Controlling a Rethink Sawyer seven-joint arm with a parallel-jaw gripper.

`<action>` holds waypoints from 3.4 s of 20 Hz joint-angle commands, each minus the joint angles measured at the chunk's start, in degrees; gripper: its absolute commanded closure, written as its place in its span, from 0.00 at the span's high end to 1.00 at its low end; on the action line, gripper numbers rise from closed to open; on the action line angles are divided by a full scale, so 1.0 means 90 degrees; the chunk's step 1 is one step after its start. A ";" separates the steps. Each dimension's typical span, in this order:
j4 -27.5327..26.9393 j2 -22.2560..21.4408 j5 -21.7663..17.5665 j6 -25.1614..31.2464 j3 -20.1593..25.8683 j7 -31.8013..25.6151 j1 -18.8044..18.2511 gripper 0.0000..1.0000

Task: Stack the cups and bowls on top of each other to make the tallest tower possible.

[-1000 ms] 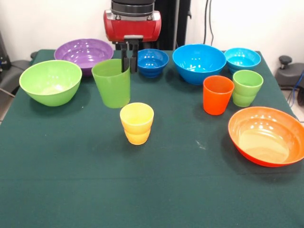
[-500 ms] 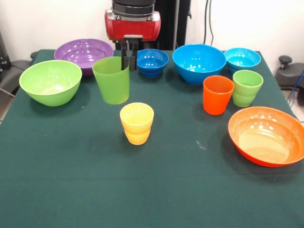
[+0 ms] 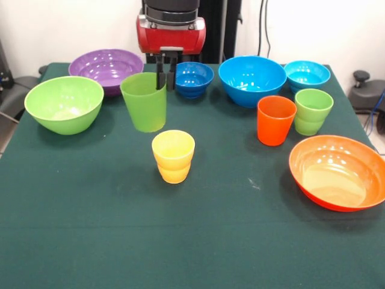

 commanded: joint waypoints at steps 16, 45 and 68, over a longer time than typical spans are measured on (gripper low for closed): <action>-0.0094 0.0422 0.0354 -0.0466 -0.0299 0.0967 0.0543 0.00; -0.0462 0.0902 0.0527 -0.0783 -0.0512 0.0775 0.0789 0.00; -0.0419 0.0553 0.0636 -0.0627 -0.0679 0.0574 0.0793 0.00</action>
